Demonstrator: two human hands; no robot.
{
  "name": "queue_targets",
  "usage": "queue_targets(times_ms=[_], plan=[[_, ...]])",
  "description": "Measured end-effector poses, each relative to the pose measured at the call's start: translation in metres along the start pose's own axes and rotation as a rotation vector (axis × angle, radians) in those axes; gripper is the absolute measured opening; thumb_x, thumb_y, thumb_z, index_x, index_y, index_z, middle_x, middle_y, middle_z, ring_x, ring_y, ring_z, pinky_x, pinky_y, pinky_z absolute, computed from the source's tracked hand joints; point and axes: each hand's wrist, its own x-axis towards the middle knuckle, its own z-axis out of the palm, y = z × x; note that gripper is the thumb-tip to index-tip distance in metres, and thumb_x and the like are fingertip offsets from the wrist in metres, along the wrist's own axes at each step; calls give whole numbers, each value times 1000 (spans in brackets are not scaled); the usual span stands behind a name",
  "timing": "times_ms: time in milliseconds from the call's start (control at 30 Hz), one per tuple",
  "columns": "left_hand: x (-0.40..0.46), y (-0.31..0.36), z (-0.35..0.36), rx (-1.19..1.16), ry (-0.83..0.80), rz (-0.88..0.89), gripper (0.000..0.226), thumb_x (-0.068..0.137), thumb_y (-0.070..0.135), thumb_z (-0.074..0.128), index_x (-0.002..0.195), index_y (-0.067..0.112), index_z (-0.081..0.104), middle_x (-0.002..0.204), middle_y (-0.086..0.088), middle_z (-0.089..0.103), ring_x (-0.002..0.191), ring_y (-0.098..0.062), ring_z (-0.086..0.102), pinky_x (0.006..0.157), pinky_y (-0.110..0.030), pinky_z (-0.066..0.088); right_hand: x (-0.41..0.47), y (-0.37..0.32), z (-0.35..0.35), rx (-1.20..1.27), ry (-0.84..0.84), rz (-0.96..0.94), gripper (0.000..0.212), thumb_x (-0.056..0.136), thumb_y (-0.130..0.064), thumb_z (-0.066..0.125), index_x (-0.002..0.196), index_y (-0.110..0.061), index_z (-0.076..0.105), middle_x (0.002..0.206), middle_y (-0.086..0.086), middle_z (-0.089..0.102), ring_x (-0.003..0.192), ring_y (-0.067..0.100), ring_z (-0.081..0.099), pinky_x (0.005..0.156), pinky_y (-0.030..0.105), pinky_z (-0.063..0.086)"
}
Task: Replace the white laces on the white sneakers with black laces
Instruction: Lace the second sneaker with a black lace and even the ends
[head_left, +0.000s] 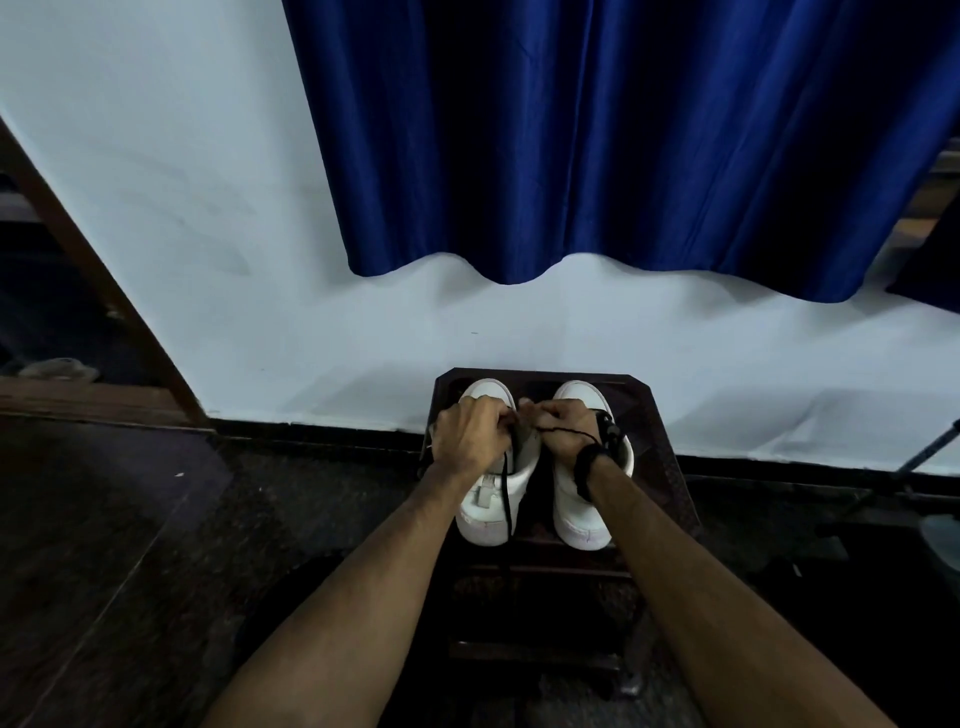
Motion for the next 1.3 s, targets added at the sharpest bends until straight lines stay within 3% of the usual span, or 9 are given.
queue_targets(times_ms=[100, 233, 367, 467, 533, 700, 933, 1167, 1300], plan=[[1, -1, 1, 29, 9, 32, 25, 95, 39, 52, 109, 31, 72, 101, -8, 71, 100, -29, 65, 74, -35, 49, 5, 2, 0, 93, 7, 42, 22, 84, -37, 69, 83, -17, 78, 86, 5, 75, 90, 20, 69, 87, 36, 54], [1, -7, 6, 71, 39, 75, 24, 97, 43, 52, 108, 33, 71, 97, -2, 72, 95, -24, 66, 69, -32, 46, 1, -3, -4, 253, -57, 89, 12, 81, -12, 76, 88, -2, 75, 86, 10, 73, 81, 15, 66, 87, 28, 52], [2, -8, 7, 72, 39, 70, 25, 97, 45, 51, 108, 34, 70, 97, -1, 72, 95, -24, 65, 70, -32, 46, 0, -3, -6, 95, -89, 12, 16, 87, 4, 63, 100, 6, 71, 104, 20, 70, 92, 17, 64, 100, 34, 48], [3, -8, 8, 76, 30, 59, 25, 97, 44, 51, 109, 34, 70, 98, -2, 72, 96, -25, 65, 73, -34, 48, -1, -3, -8, -17, -93, -23, 19, 84, 2, 67, 103, 1, 71, 98, 10, 71, 72, -6, 63, 80, 8, 49], [1, -9, 6, 55, 28, 50, 24, 97, 43, 51, 110, 36, 70, 99, -4, 72, 97, -26, 64, 74, -35, 49, -1, -6, -7, -107, -83, -57, 17, 85, -8, 68, 101, -8, 73, 96, 4, 72, 72, -4, 62, 66, 1, 43], [-1, -9, 4, 19, 50, 52, 25, 97, 41, 51, 114, 39, 69, 99, -4, 72, 96, -27, 65, 75, -36, 50, 0, -11, 1, -340, -34, -46, 11, 85, -31, 64, 95, -26, 67, 104, 0, 70, 100, 19, 62, 85, 30, 49], [3, -10, 9, 32, 45, 95, 24, 97, 43, 52, 109, 36, 71, 95, -2, 73, 94, -26, 66, 73, -34, 49, -3, -8, -4, -164, -4, -39, 8, 80, -20, 74, 87, -22, 76, 88, -2, 75, 88, 12, 69, 78, 23, 53], [3, -12, 12, 19, 39, 123, 24, 93, 36, 54, 111, 36, 71, 94, -5, 73, 92, -29, 67, 74, -36, 52, -3, -15, 0, -389, -75, -35, 15, 87, -31, 59, 100, -23, 63, 108, 5, 68, 104, 25, 61, 86, 32, 48], [-2, -6, 10, 55, 70, 118, 27, 88, 36, 53, 110, 35, 69, 89, -6, 72, 89, -30, 67, 71, -35, 51, -5, -17, -3, -280, 41, -8, 13, 87, -16, 57, 100, -13, 59, 101, 10, 66, 99, 27, 60, 79, 29, 43]])
